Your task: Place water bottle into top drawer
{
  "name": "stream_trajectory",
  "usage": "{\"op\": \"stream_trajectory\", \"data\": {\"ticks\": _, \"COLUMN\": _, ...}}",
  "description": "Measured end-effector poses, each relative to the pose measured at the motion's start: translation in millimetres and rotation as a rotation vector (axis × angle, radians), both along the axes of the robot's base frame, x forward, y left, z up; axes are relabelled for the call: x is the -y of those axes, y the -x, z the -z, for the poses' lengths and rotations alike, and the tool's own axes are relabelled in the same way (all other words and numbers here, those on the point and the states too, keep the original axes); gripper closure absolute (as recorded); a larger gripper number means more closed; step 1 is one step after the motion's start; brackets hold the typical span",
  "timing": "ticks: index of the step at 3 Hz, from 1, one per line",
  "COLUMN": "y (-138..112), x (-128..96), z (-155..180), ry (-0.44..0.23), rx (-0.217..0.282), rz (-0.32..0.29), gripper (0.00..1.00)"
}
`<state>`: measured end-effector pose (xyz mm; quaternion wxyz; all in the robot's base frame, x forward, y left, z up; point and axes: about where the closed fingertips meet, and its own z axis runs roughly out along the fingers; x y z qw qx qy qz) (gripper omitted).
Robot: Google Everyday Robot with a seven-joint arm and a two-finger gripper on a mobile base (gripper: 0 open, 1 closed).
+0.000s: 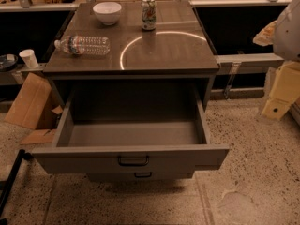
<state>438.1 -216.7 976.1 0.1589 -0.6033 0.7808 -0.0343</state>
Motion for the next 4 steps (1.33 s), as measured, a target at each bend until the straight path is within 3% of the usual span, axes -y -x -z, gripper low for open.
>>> {"op": "stream_trajectory", "data": {"ticks": 1, "y": 0.0, "x": 0.0, "z": 0.0, "ry": 0.0, "rx": 0.0, "rz": 0.0, "gripper": 0.0}}
{"op": "stream_trajectory", "data": {"ticks": 2, "y": -33.2, "x": -29.1, "z": -4.0, "ry": -0.013, "rx": 0.029, "rz": -0.074, "gripper": 0.0}}
{"op": "stream_trajectory", "data": {"ticks": 4, "y": -116.4, "x": -118.7, "z": 10.9, "ry": -0.151, "rx": 0.062, "rz": -0.21, "gripper": 0.0}}
